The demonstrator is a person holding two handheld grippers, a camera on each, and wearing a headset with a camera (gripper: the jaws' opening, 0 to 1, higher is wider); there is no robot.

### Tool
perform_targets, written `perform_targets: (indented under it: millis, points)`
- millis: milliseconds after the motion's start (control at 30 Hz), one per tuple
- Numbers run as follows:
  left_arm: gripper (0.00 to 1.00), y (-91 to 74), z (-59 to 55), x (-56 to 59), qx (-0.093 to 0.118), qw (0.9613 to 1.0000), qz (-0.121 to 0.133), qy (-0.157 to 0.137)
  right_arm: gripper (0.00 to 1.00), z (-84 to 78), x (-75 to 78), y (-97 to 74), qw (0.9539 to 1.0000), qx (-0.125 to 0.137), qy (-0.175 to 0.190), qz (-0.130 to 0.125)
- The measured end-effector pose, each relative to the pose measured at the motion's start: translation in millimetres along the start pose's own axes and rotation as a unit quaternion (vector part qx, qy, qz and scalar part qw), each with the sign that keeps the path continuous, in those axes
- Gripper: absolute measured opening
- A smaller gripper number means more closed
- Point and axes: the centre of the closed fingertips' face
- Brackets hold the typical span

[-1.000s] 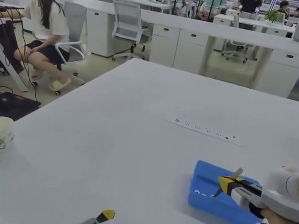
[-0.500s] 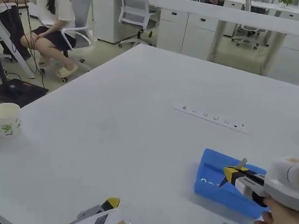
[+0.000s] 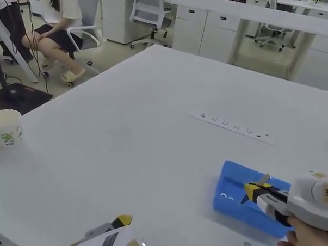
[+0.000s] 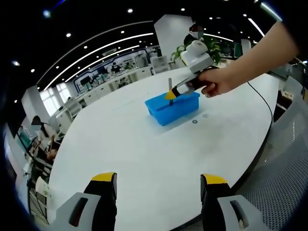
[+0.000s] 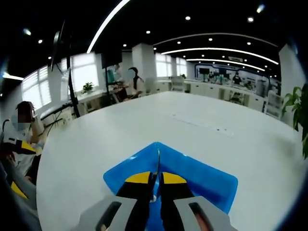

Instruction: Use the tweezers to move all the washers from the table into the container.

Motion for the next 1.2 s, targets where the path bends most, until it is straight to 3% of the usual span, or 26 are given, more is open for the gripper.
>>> perform_targets:
  millis: [100, 167, 267, 500, 833, 1200]
  points:
    - [0.71, -0.1, 0.6, -0.1, 0.002, 1.0, 0.0, -0.001, 0.03, 0.8, -1.7, 0.9, 1.0, -0.005, -0.004, 0.001]
    - [0.72, 0.0, 0.6, 0.0, 0.002, 1.0, 0.0, -0.001, 0.03, 1.5, -1.9, 1.5, 0.9999, -0.009, 0.013, 0.0]
    - [0.72, 0.0, 1.1, -0.5, 0.004, 1.0, 0.0, -0.004, 0.03, 7.3, 0.5, 0.2, 0.9999, -0.004, -0.008, -0.005]
    - [0.73, -0.5, 3.8, -1.2, 0.011, 0.9999, 0.003, -0.002, 0.03, 37.6, -1.0, -15.4, 0.9994, 0.033, 0.006, -0.01]
    - [0.73, -0.6, 5.1, 0.4, 0.015, 0.9999, -0.001, -0.002, 0.03, 68.5, -22.5, -53.6, 0.9964, 0.084, -0.007, 0.011]
    - [0.73, -0.1, 4.4, 0.9, 0.014, 0.9999, -0.002, -0.001, 0.03, 57.2, -43.1, -79.8, 0.9955, 0.086, -0.033, 0.025]
Point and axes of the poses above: the centre of the closed fingertips' face, and the gripper's own axes: y roughly forward along the fingers, x roughly to its right, z roughly out of its top, and after that the axes turned 9 degrees about x, right-handed
